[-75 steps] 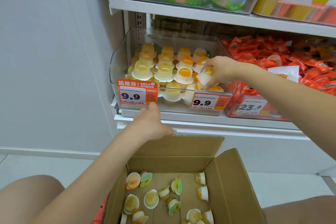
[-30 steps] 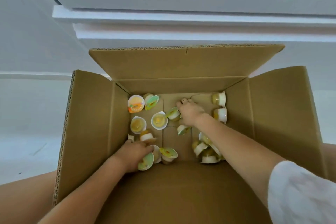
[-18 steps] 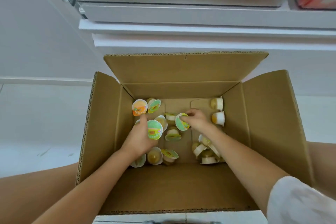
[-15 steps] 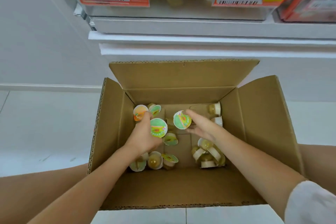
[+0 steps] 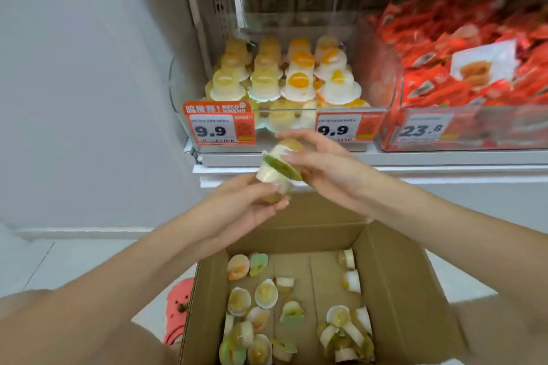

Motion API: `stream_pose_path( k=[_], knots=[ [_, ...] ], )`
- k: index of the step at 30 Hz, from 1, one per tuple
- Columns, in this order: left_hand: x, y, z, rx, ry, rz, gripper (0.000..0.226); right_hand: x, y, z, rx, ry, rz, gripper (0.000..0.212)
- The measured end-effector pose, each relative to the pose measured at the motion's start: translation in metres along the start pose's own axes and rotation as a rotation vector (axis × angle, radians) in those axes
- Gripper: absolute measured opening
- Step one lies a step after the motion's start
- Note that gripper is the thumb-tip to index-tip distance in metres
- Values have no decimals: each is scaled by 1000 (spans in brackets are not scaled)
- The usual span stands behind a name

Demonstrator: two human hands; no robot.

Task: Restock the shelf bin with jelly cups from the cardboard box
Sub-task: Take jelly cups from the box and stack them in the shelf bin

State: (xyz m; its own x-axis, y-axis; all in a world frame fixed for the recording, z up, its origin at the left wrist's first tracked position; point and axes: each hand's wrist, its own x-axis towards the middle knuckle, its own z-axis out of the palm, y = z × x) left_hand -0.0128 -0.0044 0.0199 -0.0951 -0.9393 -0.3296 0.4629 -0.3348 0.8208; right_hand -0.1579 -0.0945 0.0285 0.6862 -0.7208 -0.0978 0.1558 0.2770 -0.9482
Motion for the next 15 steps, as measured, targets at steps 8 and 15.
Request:
stream_pose_path(
  k=[8, 15],
  knots=[
    [11, 28, 24, -195, -236, 92, 47, -18, -46, -2, -541, -78, -229, 39],
    [17, 36, 23, -192, -286, -44, 41, -13, -59, -16, -698, -228, -129, 49]
  ],
)
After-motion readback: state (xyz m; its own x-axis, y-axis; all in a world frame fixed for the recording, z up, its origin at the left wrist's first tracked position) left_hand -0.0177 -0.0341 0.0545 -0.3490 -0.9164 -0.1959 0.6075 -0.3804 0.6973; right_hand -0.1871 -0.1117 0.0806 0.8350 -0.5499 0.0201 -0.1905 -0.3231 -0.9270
